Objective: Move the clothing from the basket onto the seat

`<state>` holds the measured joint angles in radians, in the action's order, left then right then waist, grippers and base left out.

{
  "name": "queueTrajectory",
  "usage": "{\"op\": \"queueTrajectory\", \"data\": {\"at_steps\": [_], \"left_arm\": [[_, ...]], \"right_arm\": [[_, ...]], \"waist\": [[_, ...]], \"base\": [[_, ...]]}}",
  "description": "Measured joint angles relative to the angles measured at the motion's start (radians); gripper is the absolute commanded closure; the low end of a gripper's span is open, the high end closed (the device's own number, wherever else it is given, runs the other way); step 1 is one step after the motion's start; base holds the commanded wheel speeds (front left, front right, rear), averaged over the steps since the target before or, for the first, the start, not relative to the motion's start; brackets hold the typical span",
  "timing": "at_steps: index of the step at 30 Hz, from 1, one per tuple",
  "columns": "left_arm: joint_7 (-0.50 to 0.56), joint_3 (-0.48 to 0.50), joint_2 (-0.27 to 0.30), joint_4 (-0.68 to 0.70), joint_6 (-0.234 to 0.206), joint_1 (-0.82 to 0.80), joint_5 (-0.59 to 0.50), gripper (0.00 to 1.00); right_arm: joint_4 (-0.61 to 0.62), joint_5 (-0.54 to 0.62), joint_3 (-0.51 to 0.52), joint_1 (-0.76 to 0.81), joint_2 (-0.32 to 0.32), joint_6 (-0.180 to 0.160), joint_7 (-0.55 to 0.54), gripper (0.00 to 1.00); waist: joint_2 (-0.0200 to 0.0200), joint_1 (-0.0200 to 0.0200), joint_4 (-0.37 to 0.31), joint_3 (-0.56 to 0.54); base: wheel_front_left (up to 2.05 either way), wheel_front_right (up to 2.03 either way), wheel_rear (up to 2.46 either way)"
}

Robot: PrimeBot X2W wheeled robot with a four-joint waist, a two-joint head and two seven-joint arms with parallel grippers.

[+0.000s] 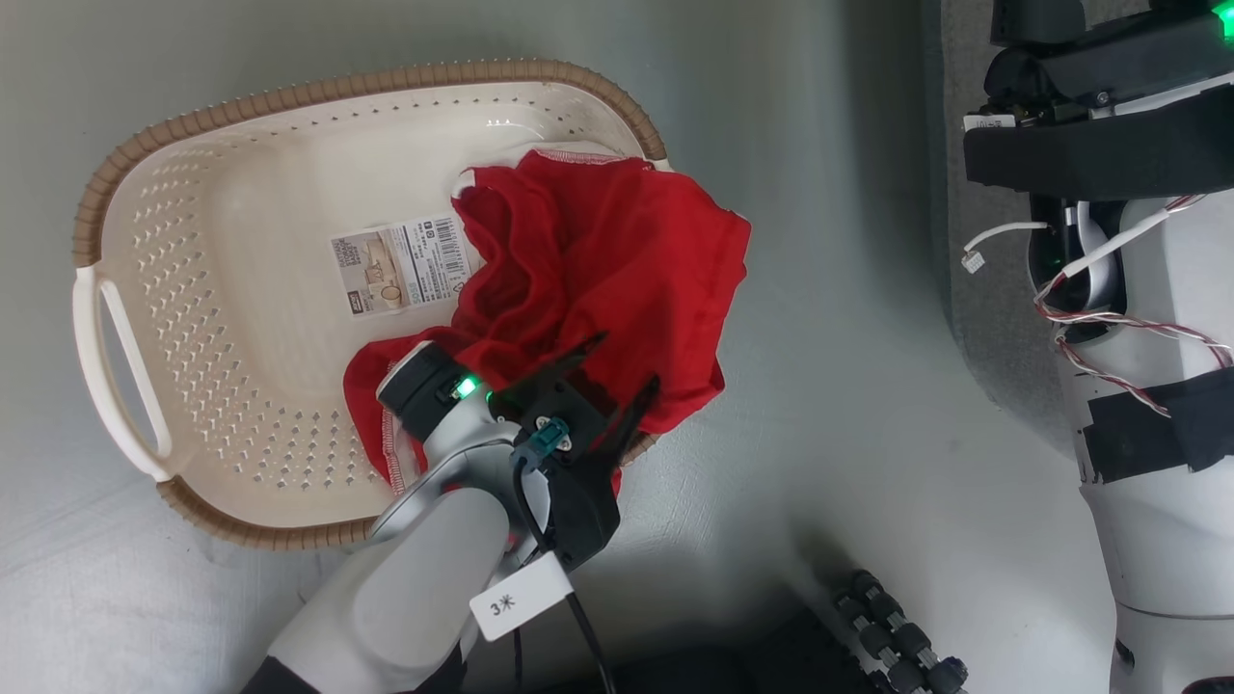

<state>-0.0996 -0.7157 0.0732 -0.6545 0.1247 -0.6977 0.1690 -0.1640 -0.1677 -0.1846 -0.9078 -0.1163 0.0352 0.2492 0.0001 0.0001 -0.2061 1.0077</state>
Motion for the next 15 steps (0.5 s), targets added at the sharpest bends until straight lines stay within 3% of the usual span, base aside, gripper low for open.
{"op": "queueTrajectory", "data": {"at_steps": [1,2,3,15], "left_arm": [[-0.001,-0.008,-0.001,-0.007,0.000,-0.004,0.001,0.61],[-0.001,-0.008,-0.001,-0.007,0.000,-0.004,0.001,0.61],[-0.017,-0.024,-0.001,-0.026,0.000,-0.021,0.016,1.00],[-0.101,-0.012,-0.002,-0.064,0.000,-0.079,0.080,1.00]], "right_arm": [[-0.001,0.000,0.000,0.000,0.000,0.000,0.000,0.00],[-0.001,0.000,0.000,0.000,0.000,0.000,0.000,0.00],[-0.005,0.000,0.000,0.000,0.000,0.000,0.000,0.00],[-0.033,0.019,0.012,-0.001,-0.005,-0.001,0.008,0.00]], "waist": [[0.0000,0.0000,-0.001,0.001],[0.0000,0.0000,-0.001,0.001],[0.0000,0.0000,-0.002,0.003],[-0.0001,0.0000,0.010,-0.004]], "base": [[0.00,0.00,0.00],[0.00,0.00,0.00],[0.00,0.00,0.00],[0.00,0.00,0.00]]}}
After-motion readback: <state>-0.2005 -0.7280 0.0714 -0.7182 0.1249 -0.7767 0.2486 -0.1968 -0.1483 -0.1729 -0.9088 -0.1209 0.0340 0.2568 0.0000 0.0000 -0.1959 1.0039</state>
